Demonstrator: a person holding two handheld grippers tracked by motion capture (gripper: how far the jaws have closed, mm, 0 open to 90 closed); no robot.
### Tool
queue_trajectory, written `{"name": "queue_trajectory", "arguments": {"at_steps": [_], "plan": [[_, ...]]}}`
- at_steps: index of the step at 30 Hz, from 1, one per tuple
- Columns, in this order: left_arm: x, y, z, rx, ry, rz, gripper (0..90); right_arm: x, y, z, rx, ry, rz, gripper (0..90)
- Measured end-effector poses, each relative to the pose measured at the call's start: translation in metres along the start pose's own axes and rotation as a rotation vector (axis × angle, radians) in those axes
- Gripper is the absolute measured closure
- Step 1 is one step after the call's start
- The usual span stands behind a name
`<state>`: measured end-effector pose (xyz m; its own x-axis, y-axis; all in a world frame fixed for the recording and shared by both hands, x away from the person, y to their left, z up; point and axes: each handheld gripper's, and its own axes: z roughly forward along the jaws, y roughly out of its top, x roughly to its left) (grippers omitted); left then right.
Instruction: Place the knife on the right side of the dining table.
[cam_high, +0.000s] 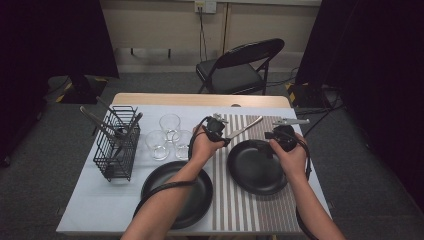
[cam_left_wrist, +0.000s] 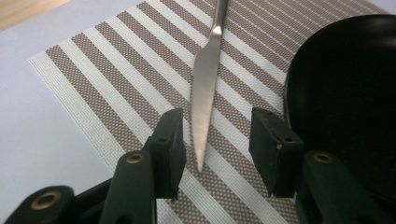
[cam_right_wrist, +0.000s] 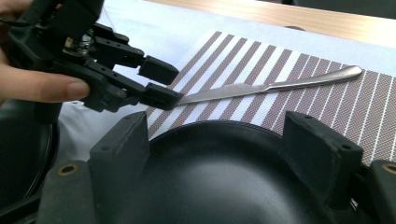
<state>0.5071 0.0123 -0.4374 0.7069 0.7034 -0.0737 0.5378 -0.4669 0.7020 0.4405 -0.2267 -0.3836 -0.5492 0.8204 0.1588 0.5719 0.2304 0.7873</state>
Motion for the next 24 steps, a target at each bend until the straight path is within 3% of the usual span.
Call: {"name": "queue_trajectory", "arguments": {"at_steps": [7, 9, 24], "plan": [[-0.001, -0.002, -0.014, -0.008, -0.035, -0.015, 49.7, 0.001, -0.002, 0.004, 0.011, -0.004, 0.008, 22.9], [-0.002, -0.003, -0.019, -0.008, -0.059, -0.041, 46.7, 0.001, -0.003, 0.005, 0.011, -0.001, 0.008, 22.9], [-0.005, -0.008, -0.038, -0.019, -0.121, -0.055, 41.7, 0.001, -0.006, 0.008, 0.028, -0.008, 0.003, 22.9]]}}
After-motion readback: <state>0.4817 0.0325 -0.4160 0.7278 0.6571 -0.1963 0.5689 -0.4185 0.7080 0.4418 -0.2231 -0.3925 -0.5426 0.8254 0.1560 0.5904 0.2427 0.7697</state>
